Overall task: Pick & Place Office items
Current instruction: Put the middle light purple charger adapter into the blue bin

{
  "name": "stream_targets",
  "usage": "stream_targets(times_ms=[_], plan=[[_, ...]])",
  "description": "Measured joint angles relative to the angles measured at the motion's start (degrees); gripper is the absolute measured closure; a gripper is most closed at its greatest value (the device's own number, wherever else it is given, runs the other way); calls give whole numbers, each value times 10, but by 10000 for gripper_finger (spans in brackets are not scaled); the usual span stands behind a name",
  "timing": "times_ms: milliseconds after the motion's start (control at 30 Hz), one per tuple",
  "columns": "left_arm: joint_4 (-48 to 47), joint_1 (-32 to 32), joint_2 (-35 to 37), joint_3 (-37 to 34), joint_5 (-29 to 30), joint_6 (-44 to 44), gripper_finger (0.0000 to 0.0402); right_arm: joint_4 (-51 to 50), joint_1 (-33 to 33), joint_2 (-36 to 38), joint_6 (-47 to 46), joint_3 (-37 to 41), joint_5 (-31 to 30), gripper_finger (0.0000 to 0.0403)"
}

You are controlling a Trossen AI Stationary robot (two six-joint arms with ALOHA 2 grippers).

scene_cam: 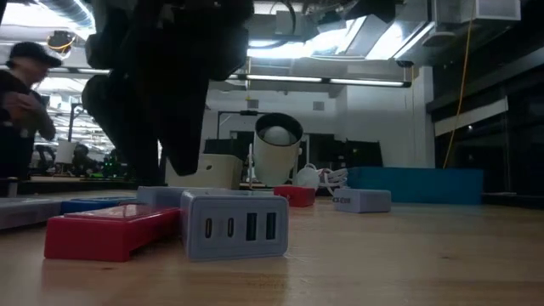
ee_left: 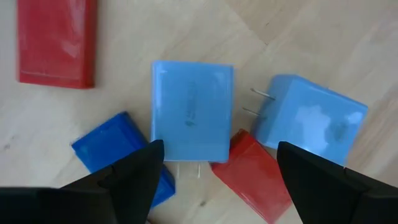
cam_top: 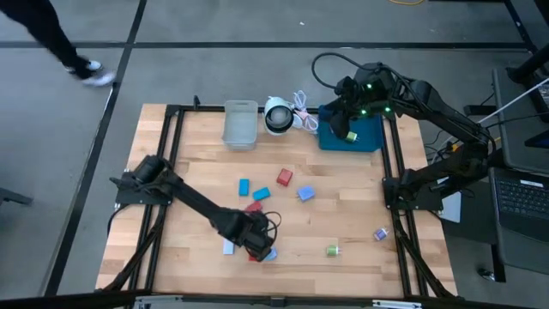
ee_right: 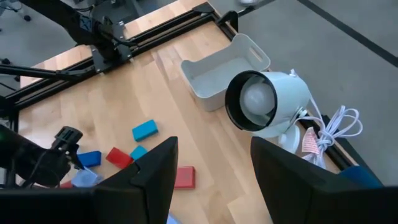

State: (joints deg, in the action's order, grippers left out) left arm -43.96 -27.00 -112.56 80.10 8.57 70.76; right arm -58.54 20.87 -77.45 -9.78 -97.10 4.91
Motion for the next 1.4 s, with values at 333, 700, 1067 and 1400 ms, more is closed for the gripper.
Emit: stream_targets(times_ms=[333, 700, 1067, 1400], plan=[[-8, 11, -5, 0, 13, -9, 91, 0, -28, 0, -21, 0, -2, 195], [-23, 26, 1, 9, 14, -43, 91, 0, -35, 0, -31, 0, -11, 195], [60, 36, -41, 9, -24, -65, 91, 0, -35, 0, -31, 0, -11, 195], [56, 42, -69, 12, -21, -48, 100, -1, -35, -1, -27, 0, -11, 194]])
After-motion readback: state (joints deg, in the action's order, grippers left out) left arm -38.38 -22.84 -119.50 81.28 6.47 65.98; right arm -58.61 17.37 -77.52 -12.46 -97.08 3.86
